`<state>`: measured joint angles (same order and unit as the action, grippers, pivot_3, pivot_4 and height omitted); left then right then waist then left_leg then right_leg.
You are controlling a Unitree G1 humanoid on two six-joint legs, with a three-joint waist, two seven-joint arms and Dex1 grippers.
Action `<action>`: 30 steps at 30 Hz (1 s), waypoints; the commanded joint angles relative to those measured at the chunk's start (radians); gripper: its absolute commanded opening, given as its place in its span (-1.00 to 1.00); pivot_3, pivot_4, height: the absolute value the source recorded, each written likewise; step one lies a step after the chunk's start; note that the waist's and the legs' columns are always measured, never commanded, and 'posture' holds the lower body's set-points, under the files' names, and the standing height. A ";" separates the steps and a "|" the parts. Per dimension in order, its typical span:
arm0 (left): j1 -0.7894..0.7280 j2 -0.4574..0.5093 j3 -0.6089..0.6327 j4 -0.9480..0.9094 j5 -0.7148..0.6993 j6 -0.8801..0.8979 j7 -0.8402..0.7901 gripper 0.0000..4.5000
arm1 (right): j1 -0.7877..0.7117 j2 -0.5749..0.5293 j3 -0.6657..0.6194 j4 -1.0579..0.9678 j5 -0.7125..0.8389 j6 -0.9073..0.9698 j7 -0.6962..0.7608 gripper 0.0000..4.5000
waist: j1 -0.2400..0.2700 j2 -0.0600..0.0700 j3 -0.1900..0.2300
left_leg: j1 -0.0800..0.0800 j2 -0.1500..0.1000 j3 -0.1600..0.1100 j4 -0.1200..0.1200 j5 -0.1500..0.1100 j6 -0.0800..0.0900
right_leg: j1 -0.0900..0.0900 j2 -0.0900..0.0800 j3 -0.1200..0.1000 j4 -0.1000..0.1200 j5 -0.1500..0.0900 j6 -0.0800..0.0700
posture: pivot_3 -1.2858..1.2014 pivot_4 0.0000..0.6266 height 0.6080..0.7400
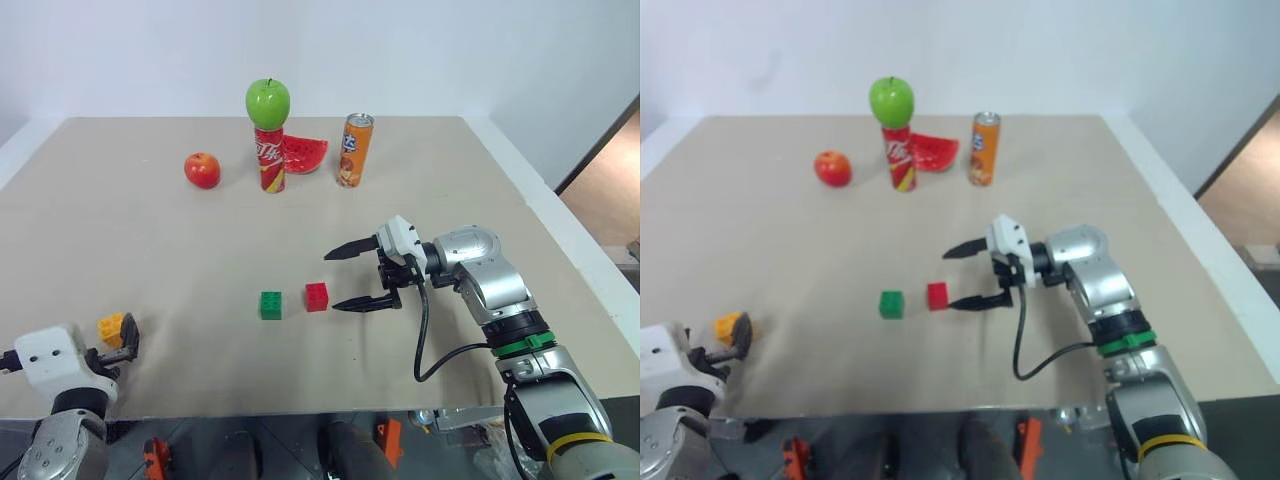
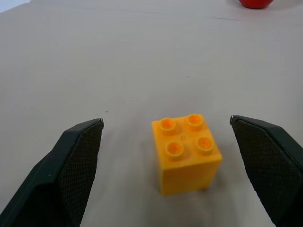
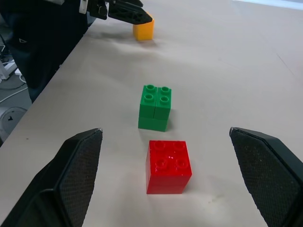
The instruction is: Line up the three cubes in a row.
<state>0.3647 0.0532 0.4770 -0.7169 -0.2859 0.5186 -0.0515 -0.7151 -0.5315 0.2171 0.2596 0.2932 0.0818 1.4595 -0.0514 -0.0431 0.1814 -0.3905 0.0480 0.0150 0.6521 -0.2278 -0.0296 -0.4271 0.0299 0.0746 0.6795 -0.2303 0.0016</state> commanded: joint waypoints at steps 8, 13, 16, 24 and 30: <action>-0.040 0.033 -0.025 0.074 0.030 -0.026 0.022 0.87 | 0.010 -0.029 -0.023 -0.071 0.013 0.015 -0.008 1.00 | 0.000 0.000 0.000 | 0.000 0.000 0.000 0.000 0.000 0.000 | 0.000 0.000 0.000 0.000 0.000 0.000 | 0.03 -0.52 1.00; -0.047 0.033 -0.038 0.087 0.031 -0.026 0.029 0.16 | 0.008 -0.030 -0.024 -0.076 0.012 0.021 -0.010 1.00 | 0.000 0.000 0.000 | 0.000 0.000 0.000 0.000 0.000 0.000 | 0.000 0.000 0.000 0.000 0.000 0.000 | 0.03 -0.52 1.00; -0.036 0.030 -0.052 0.083 0.040 -0.017 0.037 -0.29 | 0.006 -0.028 -0.025 -0.080 0.017 0.029 -0.010 1.00 | 0.000 0.000 0.000 | 0.000 0.000 0.000 0.000 0.000 0.000 | 0.000 0.000 0.000 0.000 0.000 0.000 | 0.03 -0.52 1.00; -0.027 0.087 -0.078 0.084 0.044 -0.024 -0.018 -0.40 | -0.003 -0.023 -0.018 -0.124 0.062 0.104 0.007 1.00 | 0.000 0.000 0.000 | 0.000 0.000 0.000 0.000 0.000 0.000 | 0.000 0.000 0.000 0.000 0.000 -0.001 | 0.03 -0.52 1.00; -0.079 0.328 -0.155 0.122 0.012 -0.133 -0.309 -0.40 | -0.007 -0.021 -0.018 -0.155 0.071 0.151 -0.006 1.00 | 0.001 0.000 0.001 | -0.001 0.000 -0.001 -0.001 0.000 0.000 | -0.002 0.000 -0.001 0.000 -0.001 -0.001 | 0.03 -0.52 1.00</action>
<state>0.3058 0.3509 0.3201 -0.5929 -0.2526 0.4386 -0.2892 -0.7050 -0.5499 0.2175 0.1397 0.3487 0.2243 1.4578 -0.0501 -0.0429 0.1821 -0.3915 0.0480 0.0140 0.6516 -0.2278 -0.0297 -0.4292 0.0295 0.0737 0.6792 -0.2310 0.0004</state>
